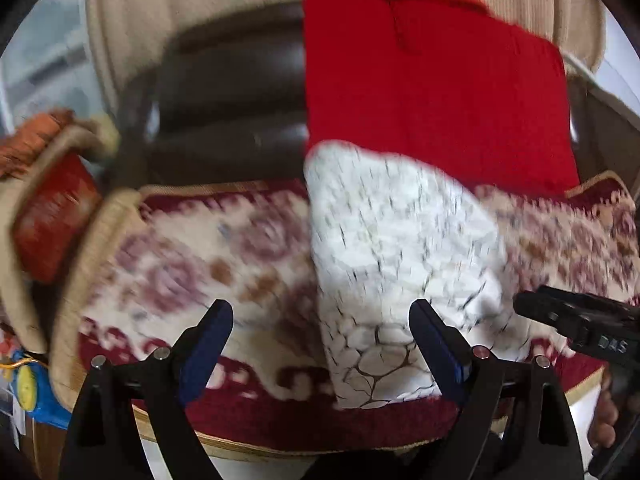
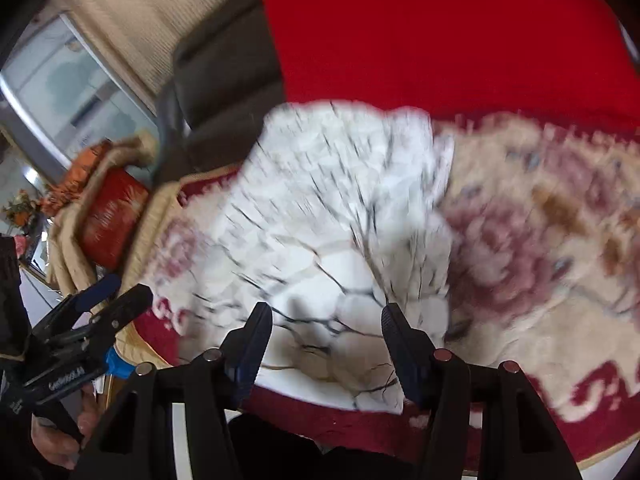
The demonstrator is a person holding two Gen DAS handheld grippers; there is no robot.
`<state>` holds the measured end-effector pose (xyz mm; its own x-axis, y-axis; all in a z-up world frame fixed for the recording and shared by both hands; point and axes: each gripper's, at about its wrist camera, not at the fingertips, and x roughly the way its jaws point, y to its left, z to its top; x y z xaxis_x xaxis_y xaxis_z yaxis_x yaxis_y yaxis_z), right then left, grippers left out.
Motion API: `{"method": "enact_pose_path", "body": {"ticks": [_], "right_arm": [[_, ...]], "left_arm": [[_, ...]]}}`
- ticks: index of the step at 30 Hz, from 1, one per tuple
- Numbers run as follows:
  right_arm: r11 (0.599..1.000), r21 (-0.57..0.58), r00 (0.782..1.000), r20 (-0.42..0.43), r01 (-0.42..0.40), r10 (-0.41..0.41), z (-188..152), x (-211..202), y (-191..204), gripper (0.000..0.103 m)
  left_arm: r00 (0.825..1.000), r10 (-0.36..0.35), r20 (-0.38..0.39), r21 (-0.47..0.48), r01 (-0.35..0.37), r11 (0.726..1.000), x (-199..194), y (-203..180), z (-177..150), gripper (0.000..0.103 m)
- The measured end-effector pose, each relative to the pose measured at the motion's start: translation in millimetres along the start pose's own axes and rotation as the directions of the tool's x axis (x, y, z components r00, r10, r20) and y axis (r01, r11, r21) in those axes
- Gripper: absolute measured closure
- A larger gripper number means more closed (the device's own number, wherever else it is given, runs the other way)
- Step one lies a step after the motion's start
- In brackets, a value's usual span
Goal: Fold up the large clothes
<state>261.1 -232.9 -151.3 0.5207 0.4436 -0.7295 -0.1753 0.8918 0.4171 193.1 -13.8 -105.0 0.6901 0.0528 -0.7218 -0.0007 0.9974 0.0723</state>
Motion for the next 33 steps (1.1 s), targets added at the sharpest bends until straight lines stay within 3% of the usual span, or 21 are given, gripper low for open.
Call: {"method": "enact_pose_path", "body": {"ticks": [4,5,8,14,25,33], "right_arm": [[0.999,-0.048,0.993,0.116,-0.008,0.013,1,-61,26,0.037],[0.999,-0.053,0.99,0.137,-0.005,0.012,-1,-73,30,0.032],[0.998,-0.065,0.975,0.221,0.024,-0.009,-1,-109,48,0.03],[0.996,-0.08,0.958,0.286,0.044,-0.019,-23,-156,73,0.026],[0.991,-0.1,0.921,0.388,0.086,-0.041,-63,-224,96,0.024],[0.991,-0.094,0.911,0.409,0.092,-0.046,-79,-248,103,0.023]], "left_arm": [[0.994,0.063,0.094,-0.018,-0.062,0.998,-52,1,11,0.007],[0.99,0.083,0.114,-0.018,-0.081,0.997,-63,1,12,0.007],[0.976,0.136,0.17,-0.017,-0.135,0.991,-94,-2,14,0.006],[0.943,0.22,0.251,-0.032,-0.219,0.975,-149,-9,12,0.003],[0.907,0.223,0.357,-0.081,-0.208,0.975,-222,-17,-2,0.002],[0.883,0.26,0.392,-0.102,-0.239,0.966,-249,-20,-10,0.002]]}}
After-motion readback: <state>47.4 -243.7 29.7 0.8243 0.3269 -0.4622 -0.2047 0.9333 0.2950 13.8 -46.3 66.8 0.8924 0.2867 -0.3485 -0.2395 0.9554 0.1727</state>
